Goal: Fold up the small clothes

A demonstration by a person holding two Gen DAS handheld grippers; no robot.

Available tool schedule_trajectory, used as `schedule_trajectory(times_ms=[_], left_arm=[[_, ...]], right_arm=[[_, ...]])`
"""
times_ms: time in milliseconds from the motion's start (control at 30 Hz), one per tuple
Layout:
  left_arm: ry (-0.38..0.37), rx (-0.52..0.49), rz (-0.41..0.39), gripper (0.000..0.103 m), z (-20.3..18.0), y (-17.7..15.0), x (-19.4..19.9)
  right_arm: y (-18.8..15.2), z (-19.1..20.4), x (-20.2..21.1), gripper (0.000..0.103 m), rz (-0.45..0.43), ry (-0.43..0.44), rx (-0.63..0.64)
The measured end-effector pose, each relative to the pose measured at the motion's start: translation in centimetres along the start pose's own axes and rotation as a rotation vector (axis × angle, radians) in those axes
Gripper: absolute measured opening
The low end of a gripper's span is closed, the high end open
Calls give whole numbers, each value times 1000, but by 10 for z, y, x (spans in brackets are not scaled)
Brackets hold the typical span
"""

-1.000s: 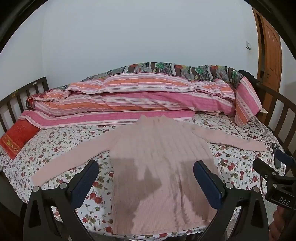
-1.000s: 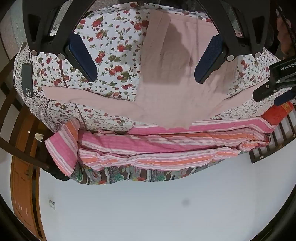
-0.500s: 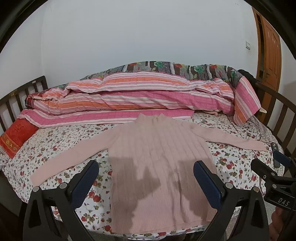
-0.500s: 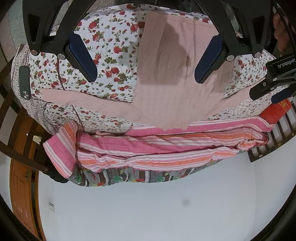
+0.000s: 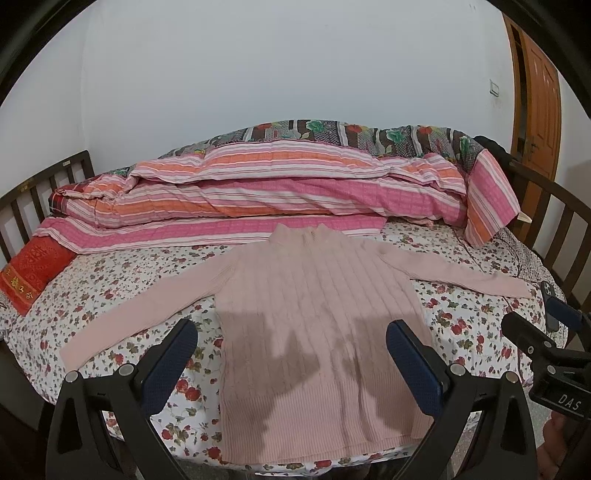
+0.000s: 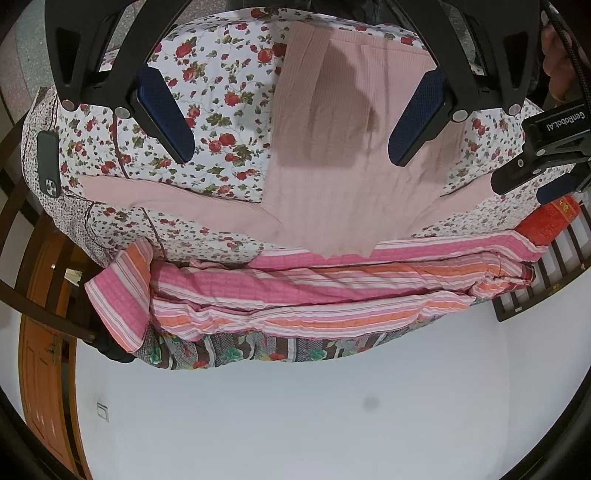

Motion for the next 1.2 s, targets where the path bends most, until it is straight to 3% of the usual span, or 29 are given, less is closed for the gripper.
schedule_trajectory(times_ms=[1200], left_arm=[[1, -2, 4, 103, -1, 2, 0]], right_arm=[[1, 2, 2, 103, -1, 3, 7]])
Point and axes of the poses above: each gripper's, at about its wrist camera, not at the fingertips, and x roughly against the way its jaws point, z to its left, y to its top, the point moved 3 cm from there along -x, roughly the way its jaws point, and after that the axes turned 10 degrees about -x, right-handed, at the moved point
